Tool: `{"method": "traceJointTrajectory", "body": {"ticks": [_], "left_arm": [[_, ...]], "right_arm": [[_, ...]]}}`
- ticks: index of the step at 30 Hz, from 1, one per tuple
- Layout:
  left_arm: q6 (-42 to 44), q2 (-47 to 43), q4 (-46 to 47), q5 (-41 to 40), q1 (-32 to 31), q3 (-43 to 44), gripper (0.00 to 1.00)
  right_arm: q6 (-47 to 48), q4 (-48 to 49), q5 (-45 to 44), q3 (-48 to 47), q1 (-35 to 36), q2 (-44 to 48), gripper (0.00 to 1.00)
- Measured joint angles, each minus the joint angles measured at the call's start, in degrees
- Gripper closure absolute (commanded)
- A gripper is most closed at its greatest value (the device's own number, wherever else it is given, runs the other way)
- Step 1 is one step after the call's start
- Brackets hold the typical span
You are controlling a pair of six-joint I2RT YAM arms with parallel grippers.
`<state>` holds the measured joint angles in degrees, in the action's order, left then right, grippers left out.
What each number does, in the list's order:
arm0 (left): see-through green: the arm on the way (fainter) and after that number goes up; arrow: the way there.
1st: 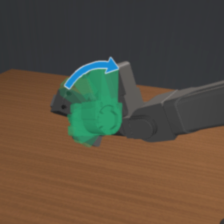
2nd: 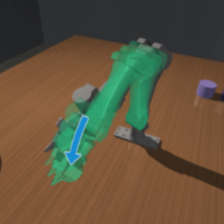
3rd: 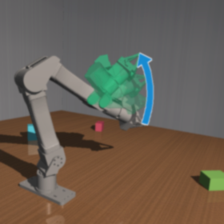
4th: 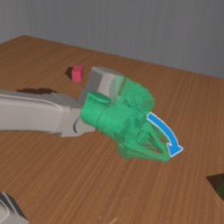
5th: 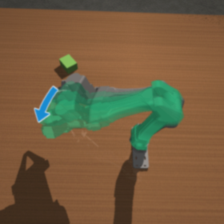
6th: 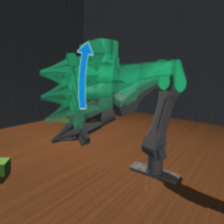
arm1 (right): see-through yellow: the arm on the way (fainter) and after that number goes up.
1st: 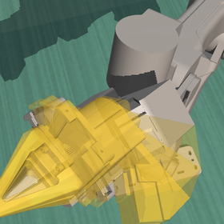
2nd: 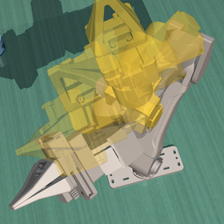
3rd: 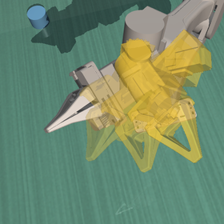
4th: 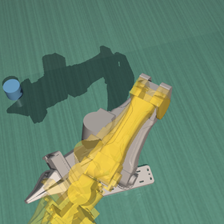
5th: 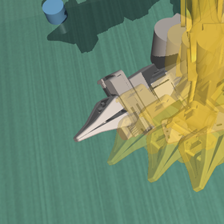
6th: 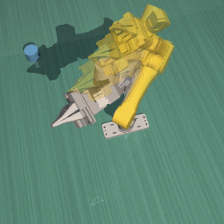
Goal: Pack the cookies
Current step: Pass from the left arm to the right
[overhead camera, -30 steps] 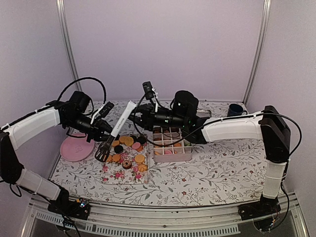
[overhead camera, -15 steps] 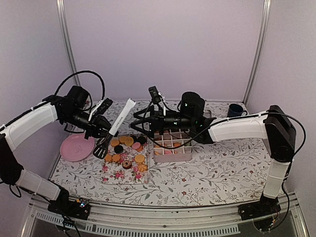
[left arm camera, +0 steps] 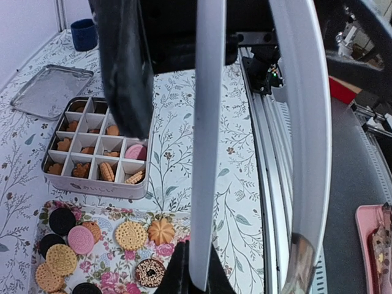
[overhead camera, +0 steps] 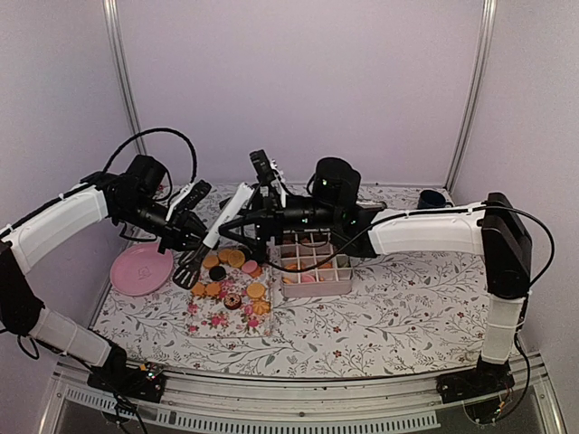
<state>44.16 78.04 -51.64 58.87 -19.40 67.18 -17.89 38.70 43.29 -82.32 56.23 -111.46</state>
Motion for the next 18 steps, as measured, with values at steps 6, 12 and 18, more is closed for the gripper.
{"method": "traceJointTrajectory", "body": {"ticks": [6, 12, 18], "left_arm": [[0.4, 0.2, 0.3, -1.8, -0.1, 0.0, 1.0], [0.9, 0.4, 0.3, -2.9, -0.1, 0.0, 1.0], [1.1, 0.4, 0.3, -4.6, -0.1, 0.0, 1.0]], "right_arm": [[4.1, -9.4, 1.8, -8.5, 0.0, -2.3, 0.3], [7.8, -17.7, 2.6, -10.0, -0.3, -3.3, 0.29], [10.4, -21.2, 2.0, -10.0, -0.2, -3.3, 0.34]]}}
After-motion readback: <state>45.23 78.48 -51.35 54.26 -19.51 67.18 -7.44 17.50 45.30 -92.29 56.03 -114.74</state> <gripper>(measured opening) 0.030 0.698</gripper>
